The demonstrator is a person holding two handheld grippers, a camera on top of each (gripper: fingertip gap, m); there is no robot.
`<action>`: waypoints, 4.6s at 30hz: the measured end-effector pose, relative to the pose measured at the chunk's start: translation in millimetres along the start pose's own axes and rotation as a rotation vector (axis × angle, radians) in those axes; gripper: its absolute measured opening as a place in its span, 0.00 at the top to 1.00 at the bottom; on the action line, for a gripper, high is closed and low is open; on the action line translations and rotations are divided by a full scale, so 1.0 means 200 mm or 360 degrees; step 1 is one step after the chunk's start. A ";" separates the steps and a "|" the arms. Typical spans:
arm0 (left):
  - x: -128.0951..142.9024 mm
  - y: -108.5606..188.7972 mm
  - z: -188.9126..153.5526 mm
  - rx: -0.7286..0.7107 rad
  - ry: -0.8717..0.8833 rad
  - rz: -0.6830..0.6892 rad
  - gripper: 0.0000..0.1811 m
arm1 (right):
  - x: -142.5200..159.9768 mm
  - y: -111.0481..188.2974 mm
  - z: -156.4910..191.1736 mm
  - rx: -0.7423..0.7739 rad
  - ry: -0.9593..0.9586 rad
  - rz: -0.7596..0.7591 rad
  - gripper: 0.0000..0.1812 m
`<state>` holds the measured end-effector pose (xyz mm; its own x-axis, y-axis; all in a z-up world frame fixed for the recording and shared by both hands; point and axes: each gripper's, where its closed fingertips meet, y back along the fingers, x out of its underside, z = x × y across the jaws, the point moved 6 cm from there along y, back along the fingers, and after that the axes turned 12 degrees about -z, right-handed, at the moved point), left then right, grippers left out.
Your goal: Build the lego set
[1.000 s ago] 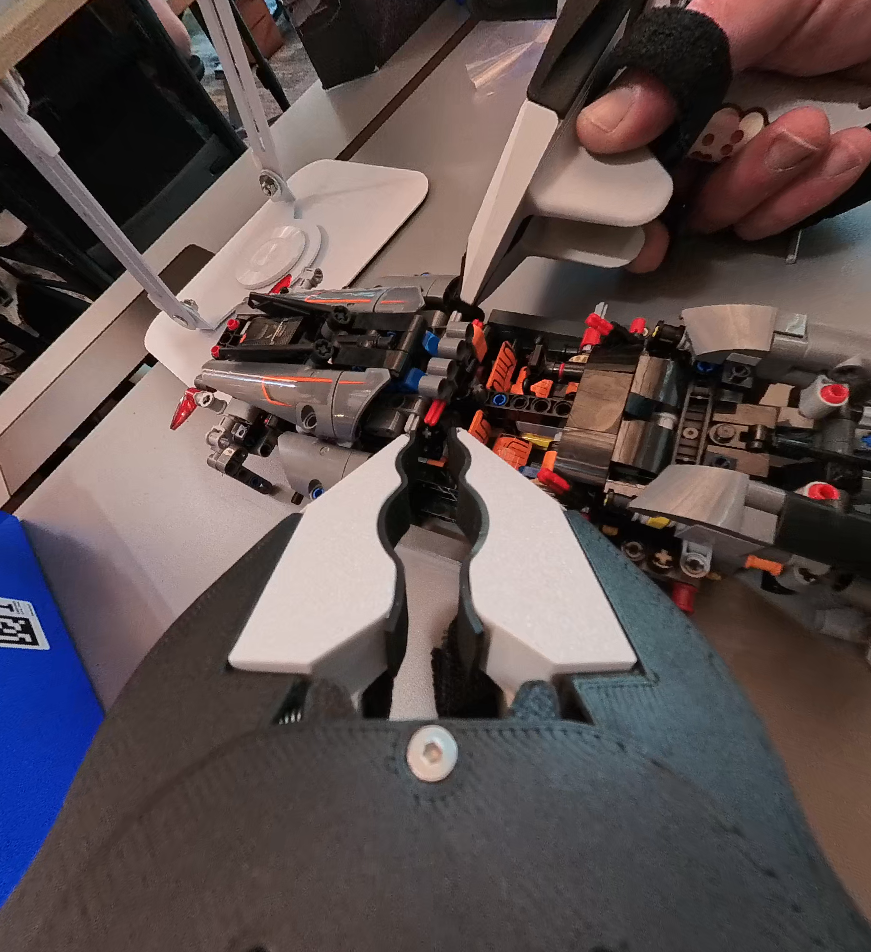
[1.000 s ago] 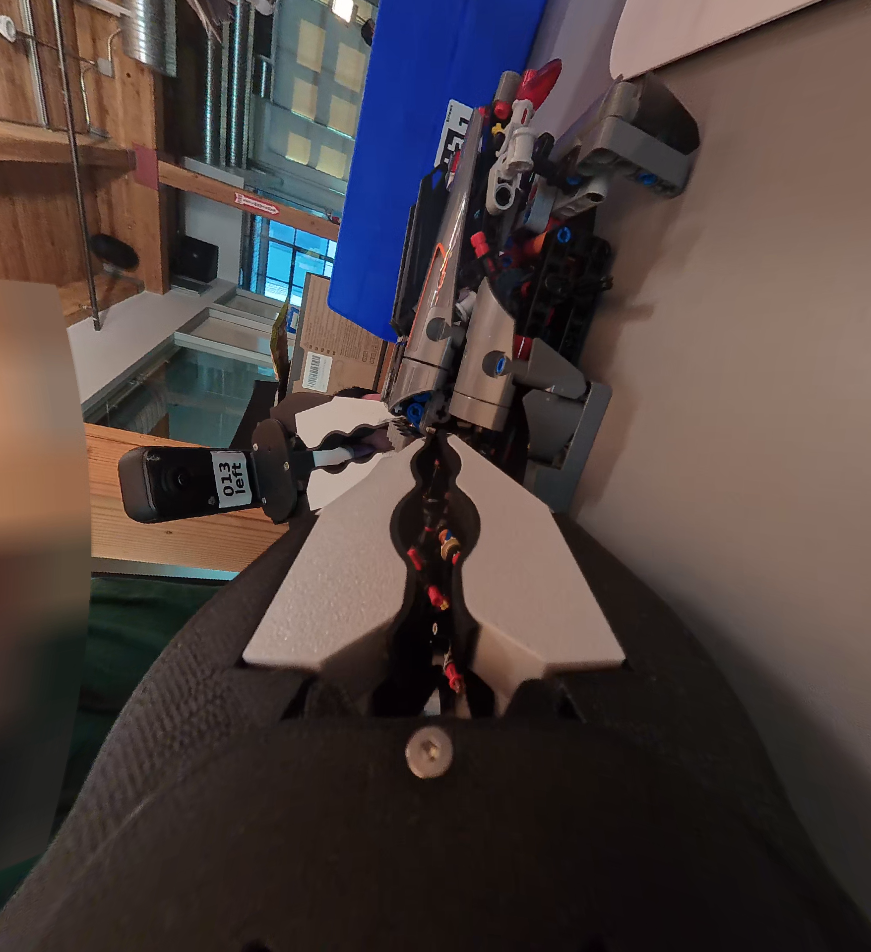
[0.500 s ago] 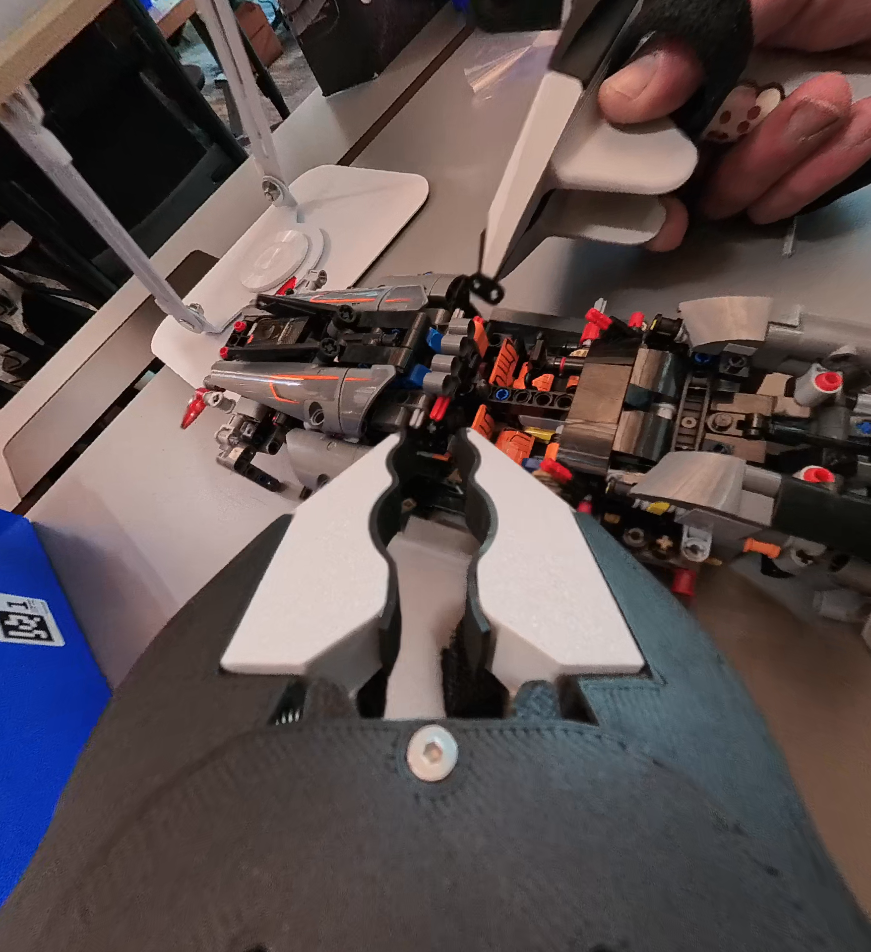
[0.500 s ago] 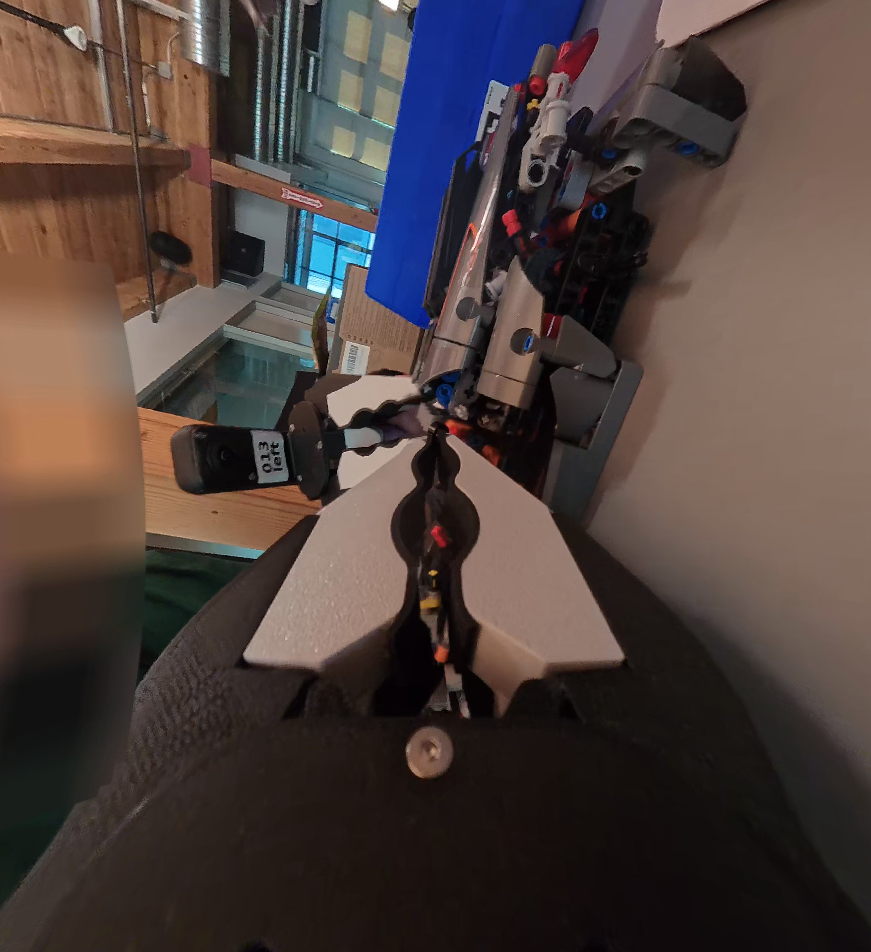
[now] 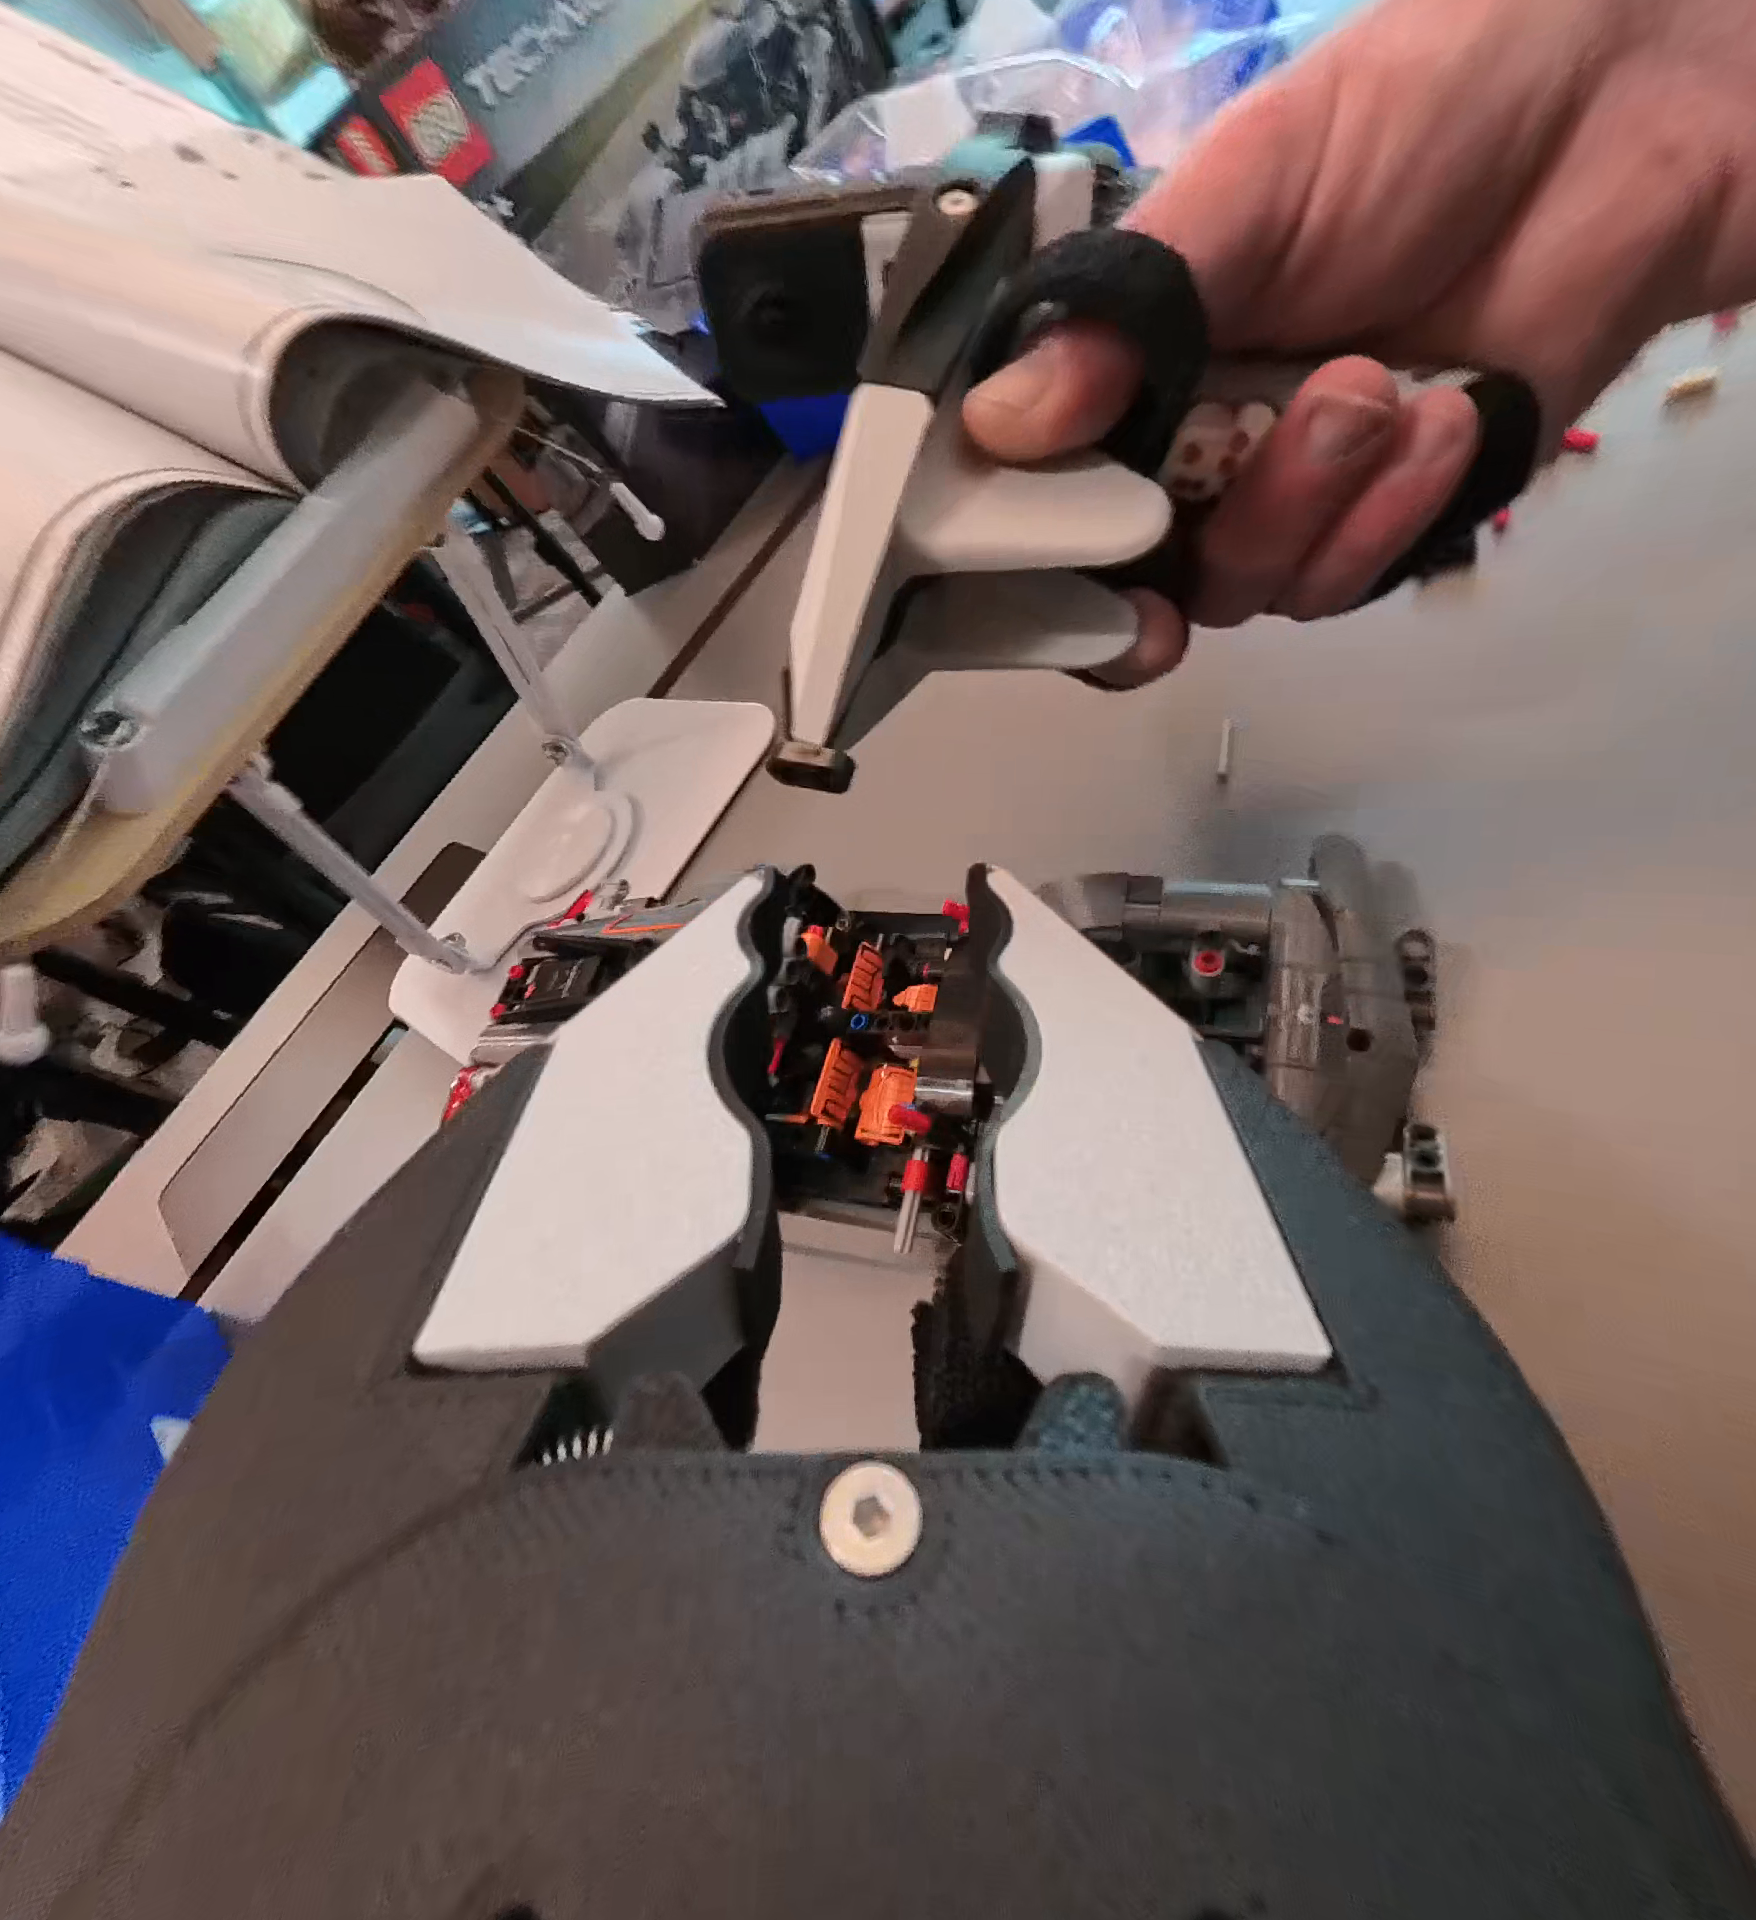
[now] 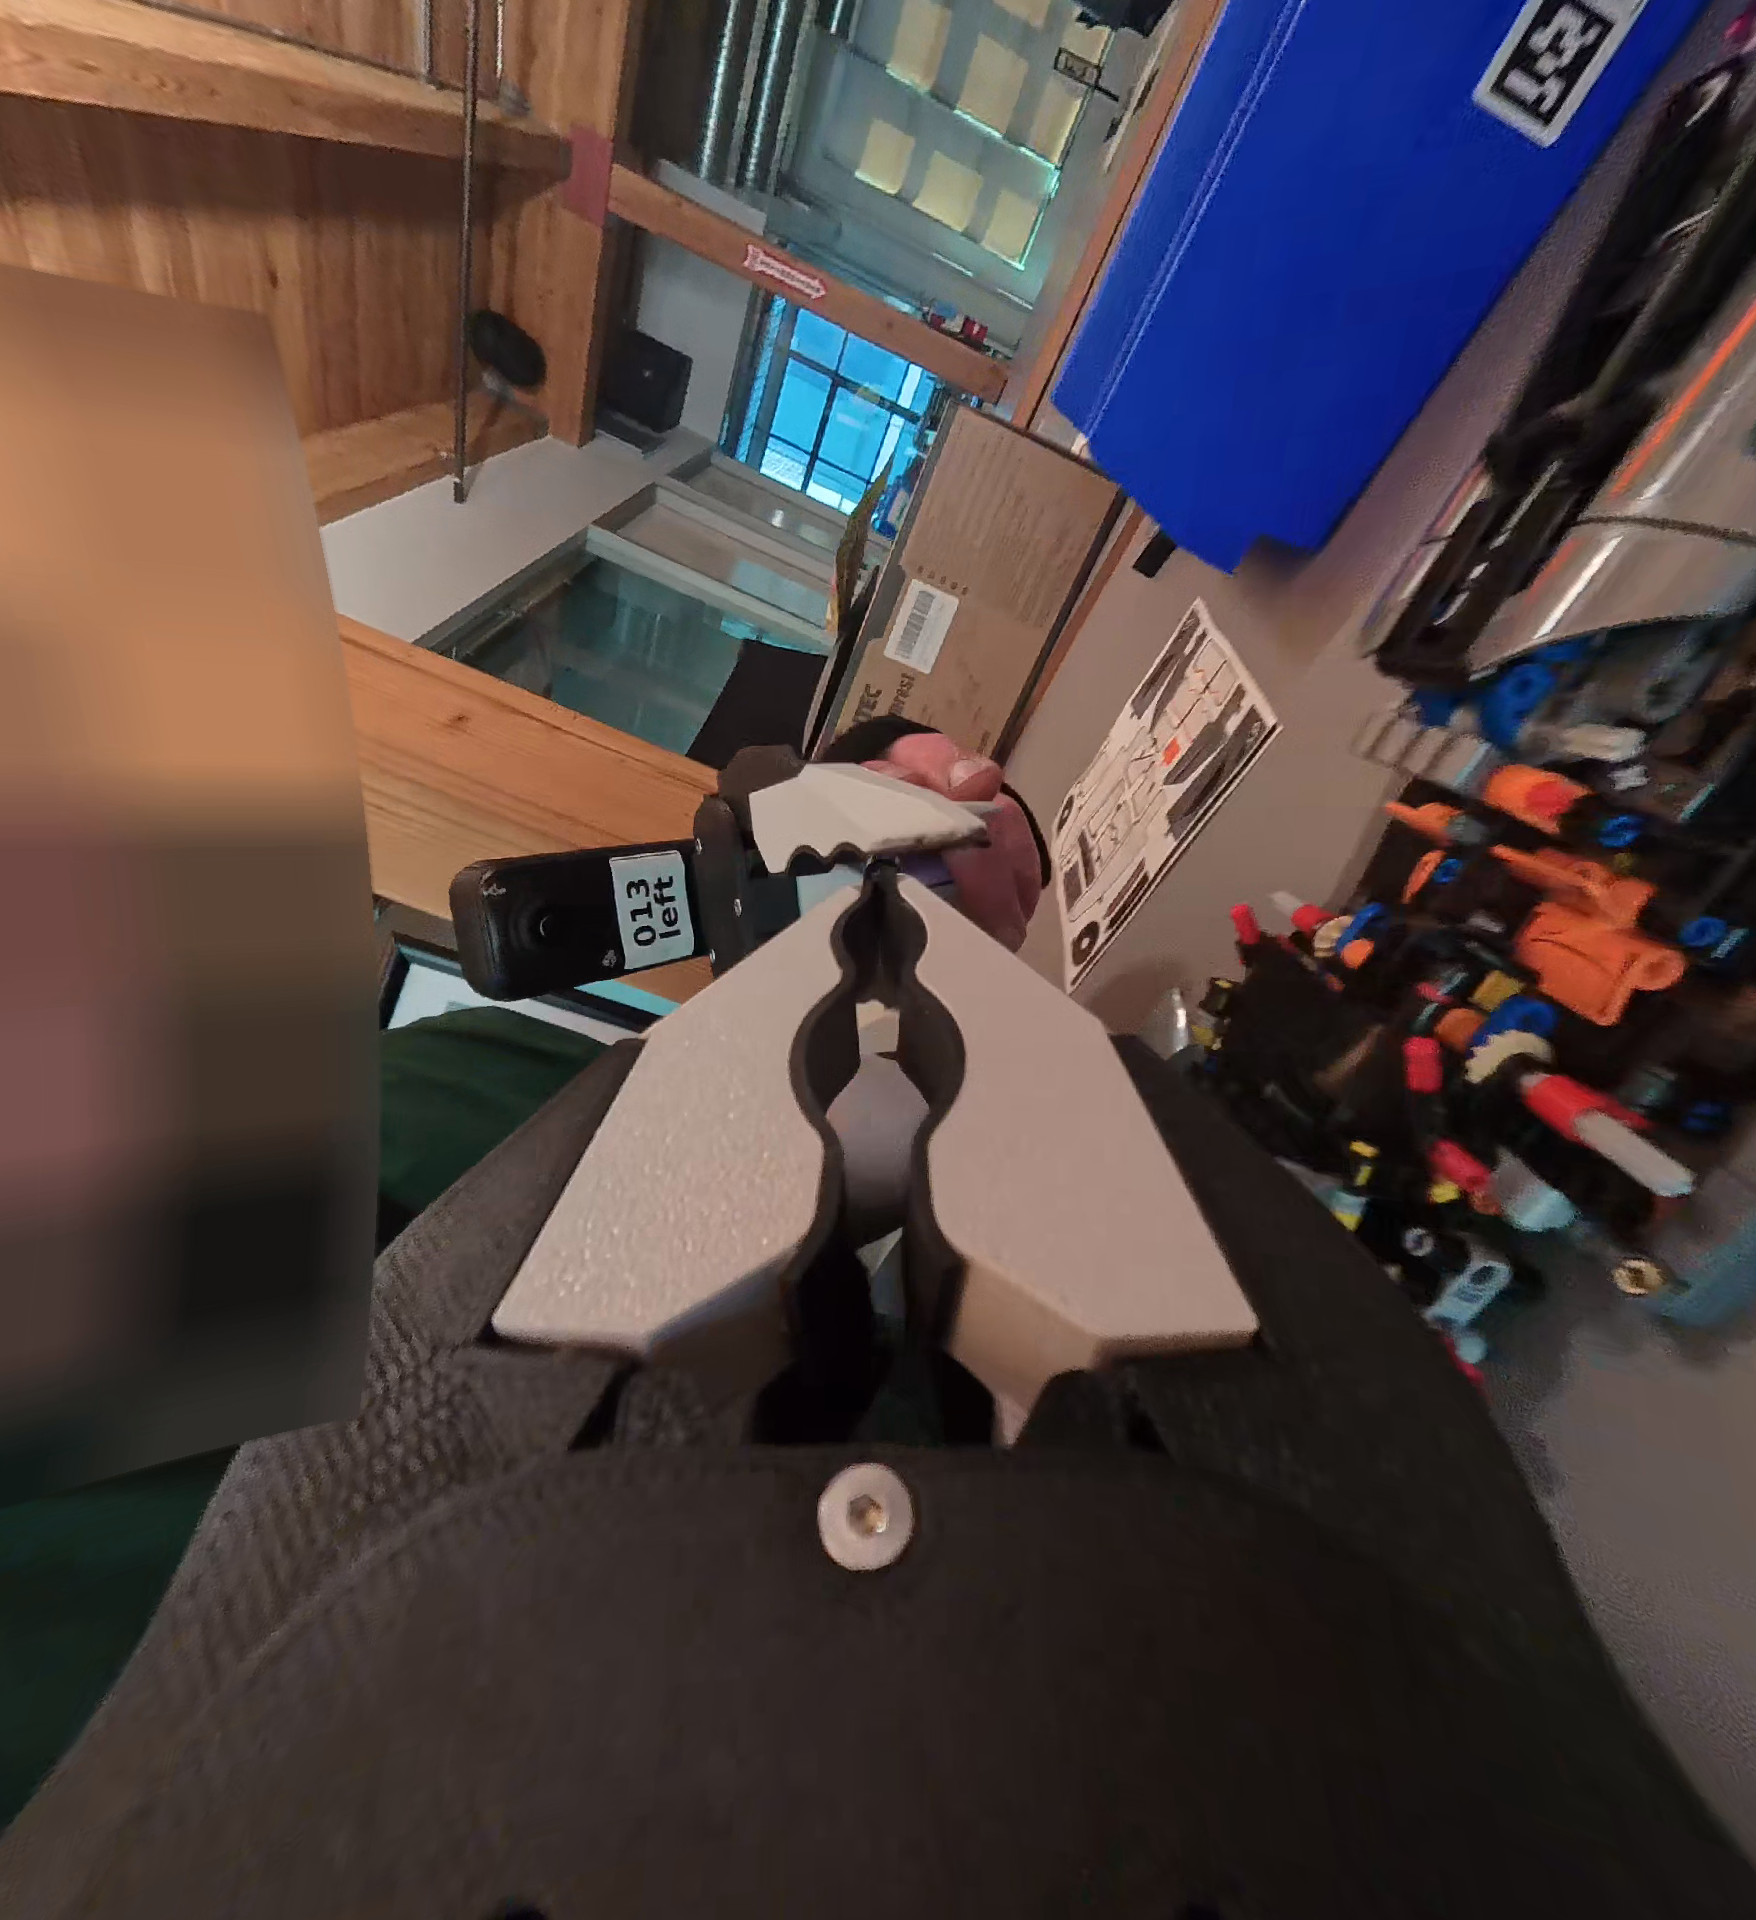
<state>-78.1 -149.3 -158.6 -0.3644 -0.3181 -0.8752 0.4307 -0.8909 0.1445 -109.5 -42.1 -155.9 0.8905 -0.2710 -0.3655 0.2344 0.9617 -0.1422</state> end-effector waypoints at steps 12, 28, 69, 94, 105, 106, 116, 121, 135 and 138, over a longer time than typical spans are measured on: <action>-0.17 0.18 -0.09 -0.0120 -0.0151 -0.0131 0.92 | 0.24 -0.13 0.16 -0.0102 -0.0023 0.0137 1.00; -0.22 0.35 -0.09 -0.0276 -0.0297 -0.0078 0.92 | 0.29 -0.24 0.29 0.0064 0.0373 0.0121 0.91; -0.13 0.25 -0.06 -0.0259 -0.0198 -0.0031 0.86 | 0.21 -0.16 0.18 0.0031 0.0249 0.0054 0.98; 0.29 -0.15 0.16 -0.0211 0.0179 0.0506 0.79 | -0.17 0.08 -0.46 0.0399 -0.0152 -0.0042 0.98; 0.33 -0.13 0.12 -0.0234 0.0264 0.0568 0.83 | -0.19 0.06 -0.48 0.0301 -0.0238 0.0035 0.98; 0.34 -0.14 0.12 -0.0233 0.0265 0.0568 0.83 | -0.19 0.06 -0.48 0.0299 -0.0246 0.0040 0.98; 0.35 -0.13 0.15 -0.0246 0.0286 0.0541 0.85 | -0.21 0.05 -0.50 0.0261 -0.0330 0.0114 0.98; 0.36 -0.13 0.16 -0.0266 0.0308 0.0528 0.85 | -0.22 0.04 -0.51 0.0235 -0.0348 0.0160 0.98; 0.38 -0.13 0.17 -0.0341 0.0323 0.0523 0.88 | -0.21 0.03 -0.51 0.0211 -0.0407 0.0177 0.99; 0.38 -0.13 0.17 -0.0351 0.0333 0.0512 0.89 | -0.21 0.03 -0.51 0.0204 -0.0423 0.0186 0.99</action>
<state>-144.6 -161.3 -213.3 -0.0177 -0.4753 -0.8796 0.6692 -0.6593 0.3428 -185.5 -29.3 -235.0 0.9810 -0.1543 -0.1172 0.1566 0.9876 0.0100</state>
